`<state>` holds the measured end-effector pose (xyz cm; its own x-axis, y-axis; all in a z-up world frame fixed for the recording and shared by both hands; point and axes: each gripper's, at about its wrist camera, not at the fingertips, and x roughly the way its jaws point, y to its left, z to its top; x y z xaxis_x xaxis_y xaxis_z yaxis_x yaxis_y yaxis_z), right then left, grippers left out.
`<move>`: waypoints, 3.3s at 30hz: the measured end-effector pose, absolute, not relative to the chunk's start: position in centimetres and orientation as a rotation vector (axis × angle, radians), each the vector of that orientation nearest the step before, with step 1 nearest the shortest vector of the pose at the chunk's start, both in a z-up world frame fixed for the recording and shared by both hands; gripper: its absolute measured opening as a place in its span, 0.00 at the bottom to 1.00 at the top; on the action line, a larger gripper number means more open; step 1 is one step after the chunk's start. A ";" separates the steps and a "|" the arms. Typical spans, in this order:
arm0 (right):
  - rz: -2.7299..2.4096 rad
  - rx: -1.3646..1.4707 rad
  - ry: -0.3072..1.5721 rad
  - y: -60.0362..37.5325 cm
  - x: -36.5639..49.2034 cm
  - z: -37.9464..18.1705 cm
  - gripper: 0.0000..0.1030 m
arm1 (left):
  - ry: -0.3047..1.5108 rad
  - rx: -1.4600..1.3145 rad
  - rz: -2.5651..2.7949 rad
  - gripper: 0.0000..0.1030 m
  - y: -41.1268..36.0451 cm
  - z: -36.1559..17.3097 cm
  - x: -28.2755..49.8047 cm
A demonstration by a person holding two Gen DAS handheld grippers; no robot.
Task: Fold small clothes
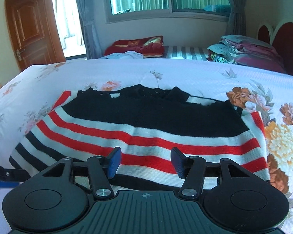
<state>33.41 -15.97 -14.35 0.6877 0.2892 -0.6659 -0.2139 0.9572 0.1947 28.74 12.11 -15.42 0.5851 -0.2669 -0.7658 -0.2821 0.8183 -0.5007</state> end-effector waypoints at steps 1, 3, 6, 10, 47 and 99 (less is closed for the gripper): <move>0.271 0.103 0.765 -15.6 33.5 -14.4 0.54 | 0.965 -0.650 0.008 0.72 12.2 -15.8 29.1; 0.257 0.096 0.770 -15.0 33.7 -14.4 0.54 | 0.947 -0.667 -0.001 0.73 12.4 -16.2 29.7; 0.214 0.073 0.783 -14.4 34.3 -15.1 0.54 | 0.931 -0.686 -0.020 0.76 12.4 -16.5 30.9; 0.187 0.029 0.834 -13.7 35.1 -16.9 0.54 | 0.912 -0.732 -0.047 0.80 12.4 -16.9 32.6; 0.220 0.094 0.783 -17.8 36.1 -16.8 0.59 | 0.555 -0.609 -0.208 0.14 4.8 -8.9 34.4; 0.101 0.343 0.747 -32.1 34.3 -16.0 0.18 | 0.711 -0.176 -0.393 0.58 -8.3 -10.1 36.1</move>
